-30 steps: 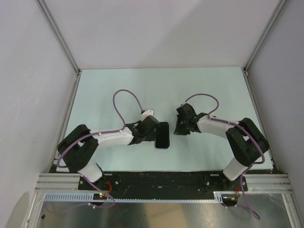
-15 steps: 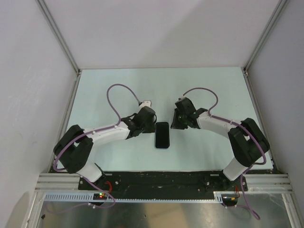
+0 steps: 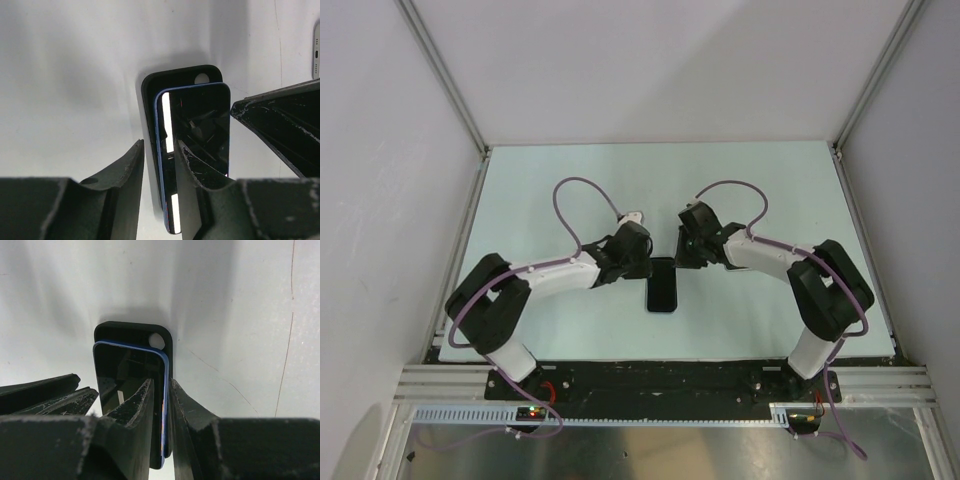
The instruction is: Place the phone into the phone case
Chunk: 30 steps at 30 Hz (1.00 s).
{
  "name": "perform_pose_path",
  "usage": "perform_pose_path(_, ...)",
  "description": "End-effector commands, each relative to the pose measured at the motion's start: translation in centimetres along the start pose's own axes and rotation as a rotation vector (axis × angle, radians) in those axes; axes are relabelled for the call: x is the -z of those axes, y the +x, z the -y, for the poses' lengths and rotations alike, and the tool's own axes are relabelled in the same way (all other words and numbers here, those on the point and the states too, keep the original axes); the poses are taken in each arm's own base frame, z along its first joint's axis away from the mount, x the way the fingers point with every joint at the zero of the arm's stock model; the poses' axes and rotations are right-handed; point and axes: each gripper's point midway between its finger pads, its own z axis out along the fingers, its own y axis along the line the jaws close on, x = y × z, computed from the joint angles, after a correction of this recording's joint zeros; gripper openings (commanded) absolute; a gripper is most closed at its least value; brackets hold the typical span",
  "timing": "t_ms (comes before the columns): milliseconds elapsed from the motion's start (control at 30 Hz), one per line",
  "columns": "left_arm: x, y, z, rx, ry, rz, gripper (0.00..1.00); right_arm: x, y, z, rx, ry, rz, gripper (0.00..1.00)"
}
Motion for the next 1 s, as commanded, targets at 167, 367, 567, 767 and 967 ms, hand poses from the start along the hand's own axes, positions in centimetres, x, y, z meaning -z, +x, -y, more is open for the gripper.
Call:
perform_pose_path(167,-0.7,-1.2,1.3,0.024,0.049,0.025,0.35,-0.5,-0.9,-0.2,0.013,0.022,0.023,0.24)
perform_pose_path(367,-1.0,-1.0,1.3,0.026,0.054,0.019,0.35,-1.0,-0.8,-0.4,0.014,0.014,0.012,0.24)
perform_pose_path(567,-1.4,-0.7,1.3,0.03,0.055,0.006,0.34,-1.4,-0.8,-0.7,0.017,0.014,0.009,0.23)
perform_pose_path(767,-1.8,-0.4,1.5,0.035,0.059,-0.006,0.31,-1.8,-0.8,-0.9,0.023,0.014,0.003,0.23)
perform_pose_path(967,-2.1,-0.4,1.5,0.038,0.059,-0.012,0.27,-2.1,-0.9,-1.1,0.027,0.018,-0.001,0.23)
